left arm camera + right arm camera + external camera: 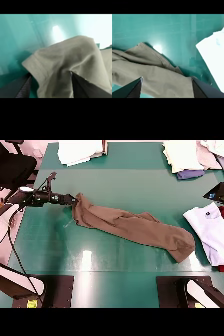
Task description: Fold the shirts.
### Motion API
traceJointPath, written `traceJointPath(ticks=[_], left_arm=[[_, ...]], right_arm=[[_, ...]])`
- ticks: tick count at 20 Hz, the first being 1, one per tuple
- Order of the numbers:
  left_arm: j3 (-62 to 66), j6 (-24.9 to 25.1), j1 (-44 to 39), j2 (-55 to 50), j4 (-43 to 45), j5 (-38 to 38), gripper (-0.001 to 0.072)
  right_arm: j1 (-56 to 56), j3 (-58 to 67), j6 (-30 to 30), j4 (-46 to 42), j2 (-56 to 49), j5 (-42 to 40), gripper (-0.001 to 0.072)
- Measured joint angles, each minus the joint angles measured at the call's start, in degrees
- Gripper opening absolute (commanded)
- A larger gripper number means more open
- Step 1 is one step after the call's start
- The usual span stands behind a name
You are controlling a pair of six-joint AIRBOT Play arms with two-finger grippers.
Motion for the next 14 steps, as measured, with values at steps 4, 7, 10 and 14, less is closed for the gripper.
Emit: traceJointPath(ticks=[4,7,10,14], left_arm=[[0.00,1.97,-0.22,-0.20,-2.27,-1.90,0.0021],[0.17,2.82,-0.20,-0.11,-2.82,-4.11,0.0020],[2.10,3.21,-0.20,0.02,-2.97,-8.98,0.0020],[7.58,2.19,-0.20,0.09,-3.06,-18.91,0.0020]], right_arm=[[-0.07,0.00,-0.17,0.00,-0.79,0.00,0.0680],[-0.07,0.02,-0.24,0.02,-2.73,0.00,0.0680],[-0.07,0.04,-0.24,0.02,-5.88,0.96,0.0679],[-0.07,0.04,-0.24,0.37,-11.98,3.34,0.0678]])
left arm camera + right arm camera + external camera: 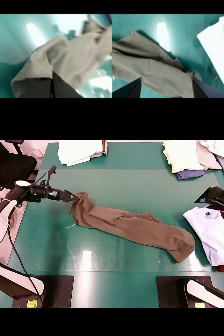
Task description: Fold the shirts.
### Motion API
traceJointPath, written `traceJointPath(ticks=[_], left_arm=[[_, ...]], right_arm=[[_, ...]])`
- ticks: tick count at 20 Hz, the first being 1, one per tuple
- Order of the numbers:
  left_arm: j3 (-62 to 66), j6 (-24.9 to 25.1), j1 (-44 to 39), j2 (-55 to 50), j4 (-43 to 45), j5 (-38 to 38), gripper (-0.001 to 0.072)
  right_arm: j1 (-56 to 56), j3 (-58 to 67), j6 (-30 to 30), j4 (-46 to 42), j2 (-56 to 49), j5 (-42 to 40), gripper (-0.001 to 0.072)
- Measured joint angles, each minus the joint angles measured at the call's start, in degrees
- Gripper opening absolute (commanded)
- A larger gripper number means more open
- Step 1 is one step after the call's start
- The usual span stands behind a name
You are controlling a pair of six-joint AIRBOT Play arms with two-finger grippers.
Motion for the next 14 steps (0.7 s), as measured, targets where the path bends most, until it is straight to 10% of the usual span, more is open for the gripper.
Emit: traceJointPath(ticks=[14], left_arm=[[6.38,-8.57,-0.02,0.02,-0.28,-14.53,0.0020]], right_arm=[[5.99,0.07,-15.37,20.87,-30.80,0.20,0.0599]])
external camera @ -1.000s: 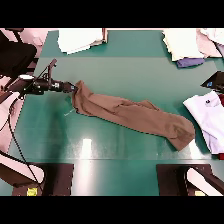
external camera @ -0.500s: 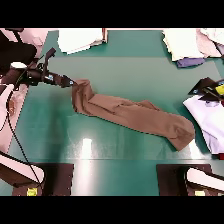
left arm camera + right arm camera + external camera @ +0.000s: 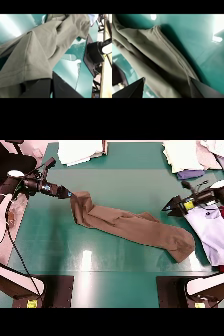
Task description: Fold the shirts.
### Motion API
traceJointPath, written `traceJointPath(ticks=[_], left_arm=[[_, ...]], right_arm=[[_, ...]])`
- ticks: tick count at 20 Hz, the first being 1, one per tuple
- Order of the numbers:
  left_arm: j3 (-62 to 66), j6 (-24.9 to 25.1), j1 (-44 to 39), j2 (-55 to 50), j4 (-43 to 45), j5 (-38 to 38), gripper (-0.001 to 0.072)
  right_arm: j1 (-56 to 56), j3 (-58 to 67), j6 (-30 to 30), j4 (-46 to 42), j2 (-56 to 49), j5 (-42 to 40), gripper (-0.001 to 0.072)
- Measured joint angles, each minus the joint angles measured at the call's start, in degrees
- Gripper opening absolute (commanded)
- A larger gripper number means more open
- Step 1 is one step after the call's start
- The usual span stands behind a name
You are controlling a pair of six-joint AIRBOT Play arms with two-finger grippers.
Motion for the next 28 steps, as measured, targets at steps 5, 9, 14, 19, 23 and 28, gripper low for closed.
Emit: traceJointPath(ticks=[5,9,14,19,23,28], left_arm=[[0.02,-0.59,0.00,0.00,0.00,0.37,0.0020],[0.02,-0.79,0.00,0.00,0.02,0.92,0.0020],[0.02,-1.01,0.00,0.00,0.02,1.05,0.0020],[0.02,-1.05,0.00,0.00,0.00,1.18,0.0020],[0.02,-1.18,0.00,0.00,-0.02,1.22,0.0020],[0.02,-1.22,0.00,0.00,-0.46,1.20,0.0020]], right_arm=[[2.99,0.00,-2.51,0.35,-4.81,-1.03,0.0598],[4.26,0.04,-4.15,0.04,-5.99,-1.97,0.0598],[4.85,0.09,-5.99,-0.68,-6.38,-4.57,0.0540],[6.38,0.09,-6.73,-0.81,-6.45,-6.47,0.0539],[9.07,0.11,-6.84,-1.31,-6.45,-8.61,0.0500],[10.91,0.04,-6.91,-1.97,-6.62,-10.45,0.0141]])
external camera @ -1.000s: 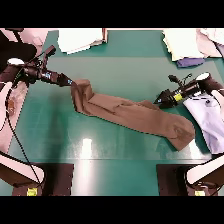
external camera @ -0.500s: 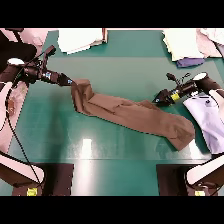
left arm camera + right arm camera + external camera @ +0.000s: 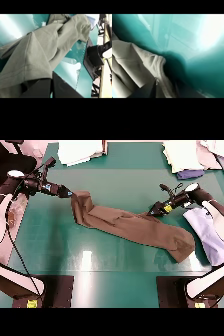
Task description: Fold the shirts.
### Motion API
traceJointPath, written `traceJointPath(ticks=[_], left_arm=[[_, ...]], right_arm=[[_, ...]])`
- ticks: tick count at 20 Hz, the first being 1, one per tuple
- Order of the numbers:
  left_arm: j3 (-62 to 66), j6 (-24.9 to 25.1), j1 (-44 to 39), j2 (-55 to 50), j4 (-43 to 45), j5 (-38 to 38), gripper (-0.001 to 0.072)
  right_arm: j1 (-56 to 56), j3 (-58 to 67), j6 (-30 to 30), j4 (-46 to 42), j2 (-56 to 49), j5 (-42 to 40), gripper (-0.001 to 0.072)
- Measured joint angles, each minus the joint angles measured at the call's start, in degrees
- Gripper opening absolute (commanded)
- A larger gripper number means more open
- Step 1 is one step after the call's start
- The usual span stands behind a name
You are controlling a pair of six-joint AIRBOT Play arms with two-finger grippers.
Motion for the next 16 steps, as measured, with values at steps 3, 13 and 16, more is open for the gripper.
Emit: traceJointPath(ticks=[3,13,16], left_arm=[[0.00,-0.02,0.00,0.00,-0.63,0.09,0.0019],[5.05,-5.70,0.00,-0.02,-5.88,4.61,0.0017],[16.15,-8.35,0.28,-0.04,-7.13,5.79,0.0017]], right_arm=[[0.31,-0.11,-0.02,-0.33,0.00,-0.17,0.0024],[-1.42,11.96,0.37,2.89,8.22,-4.17,0.0023],[-4.02,22.49,2.97,3.37,10.25,-7.08,0.0023]])
